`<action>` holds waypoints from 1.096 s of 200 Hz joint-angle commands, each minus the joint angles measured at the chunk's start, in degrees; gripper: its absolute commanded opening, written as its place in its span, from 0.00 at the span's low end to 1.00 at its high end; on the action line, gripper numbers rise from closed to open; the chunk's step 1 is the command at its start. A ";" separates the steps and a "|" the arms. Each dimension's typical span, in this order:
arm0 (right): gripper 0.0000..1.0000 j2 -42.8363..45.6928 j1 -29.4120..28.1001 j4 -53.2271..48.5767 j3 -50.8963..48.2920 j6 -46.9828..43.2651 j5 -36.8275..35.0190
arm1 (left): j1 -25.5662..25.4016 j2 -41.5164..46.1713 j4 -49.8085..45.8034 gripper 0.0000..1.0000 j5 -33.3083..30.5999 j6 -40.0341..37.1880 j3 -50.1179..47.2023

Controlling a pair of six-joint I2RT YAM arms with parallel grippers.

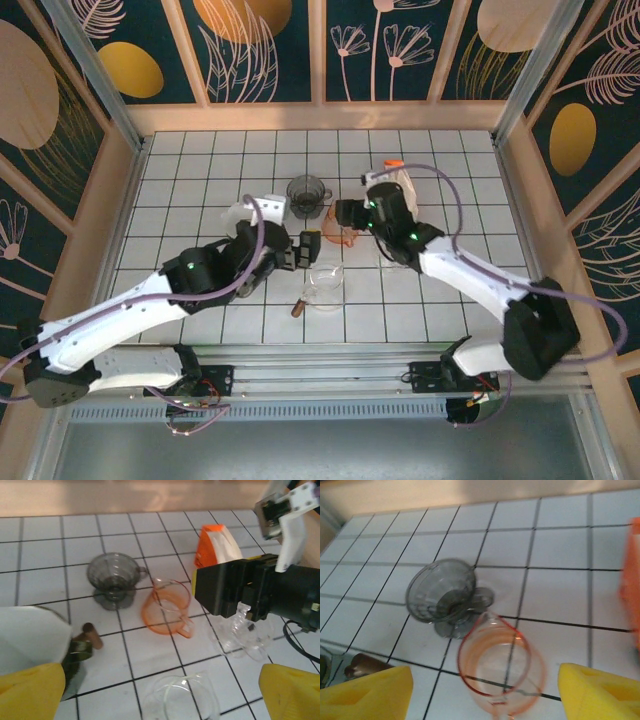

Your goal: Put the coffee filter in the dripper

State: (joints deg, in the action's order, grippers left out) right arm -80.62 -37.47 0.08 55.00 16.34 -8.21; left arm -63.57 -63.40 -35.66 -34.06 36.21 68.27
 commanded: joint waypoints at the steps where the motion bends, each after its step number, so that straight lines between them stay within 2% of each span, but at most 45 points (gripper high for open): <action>1: 0.75 -6.61 0.76 -3.30 6.71 -3.22 6.33 | -0.38 4.02 -1.68 0.99 -6.96 2.22 -4.17; 18: 0.75 -11.83 3.03 -3.60 11.75 -3.80 7.06 | -0.37 7.08 -0.59 0.99 -7.64 3.36 -7.05; 53: 0.78 -22.98 8.17 -3.08 22.03 -3.49 19.28 | -0.36 9.68 -0.41 0.99 -8.39 4.09 -10.00; 79: 0.78 -29.81 10.24 -4.29 28.16 -2.35 22.30 | -0.36 10.38 -0.44 0.99 -8.64 4.14 -11.39; 113: 0.79 -33.60 8.20 -10.70 32.26 -7.60 12.67 | -0.40 10.92 -0.59 0.99 -9.39 4.40 -12.20; 134: 0.81 -32.67 6.54 -11.94 30.53 -9.65 9.40 | -0.41 10.93 -0.57 0.99 -9.87 4.14 -12.20; 159: 0.82 -31.79 3.58 -13.78 28.62 -11.98 2.17 | -0.38 10.84 -0.04 0.99 -9.89 3.92 -14.17; 187: 0.82 -30.35 2.26 -14.36 26.31 -12.38 -2.29 | -0.37 10.57 0.33 0.99 -9.79 3.61 -14.52; 219: 0.82 -27.90 1.80 -13.98 22.73 -11.85 -3.62 | -0.31 10.92 0.52 0.99 -9.75 3.71 -14.72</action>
State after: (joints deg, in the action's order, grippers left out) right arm -112.12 -35.59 -12.21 80.23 5.63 -7.22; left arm -63.57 -52.97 -36.10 -42.52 39.75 53.98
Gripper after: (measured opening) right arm 0.820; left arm 0.988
